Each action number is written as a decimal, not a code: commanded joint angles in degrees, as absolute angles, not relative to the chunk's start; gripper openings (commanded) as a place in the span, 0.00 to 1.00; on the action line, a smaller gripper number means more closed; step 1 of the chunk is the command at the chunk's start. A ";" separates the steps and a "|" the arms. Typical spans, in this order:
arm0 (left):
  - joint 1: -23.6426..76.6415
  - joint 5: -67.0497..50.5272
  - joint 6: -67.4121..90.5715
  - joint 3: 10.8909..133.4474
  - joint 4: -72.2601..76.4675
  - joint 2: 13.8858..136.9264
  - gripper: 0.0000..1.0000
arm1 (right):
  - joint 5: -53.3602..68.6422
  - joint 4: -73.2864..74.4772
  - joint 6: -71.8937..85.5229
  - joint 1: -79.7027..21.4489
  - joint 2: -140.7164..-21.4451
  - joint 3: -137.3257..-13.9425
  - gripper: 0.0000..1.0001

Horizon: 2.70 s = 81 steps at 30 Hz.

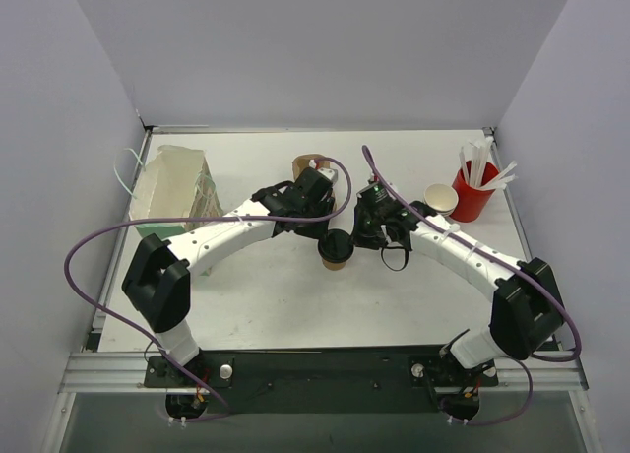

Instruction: Pack the takeout coffee

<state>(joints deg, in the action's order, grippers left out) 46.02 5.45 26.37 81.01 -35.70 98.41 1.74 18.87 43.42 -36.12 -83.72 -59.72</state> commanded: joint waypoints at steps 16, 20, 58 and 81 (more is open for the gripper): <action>45.97 4.40 27.16 79.19 -32.43 100.11 0.38 | 0.18 19.42 43.77 -37.09 -86.13 -61.44 0.12; 45.97 4.22 27.42 78.22 -31.82 100.11 0.35 | 0.18 19.51 43.94 -37.18 -86.57 -61.17 0.11; 45.97 5.27 30.76 72.42 -29.09 99.67 0.33 | -2.11 15.74 44.91 -38.94 -86.49 -56.70 0.11; 45.97 6.15 30.76 73.48 -30.67 99.05 0.33 | -7.91 6.23 46.76 -41.66 -82.70 -42.09 0.13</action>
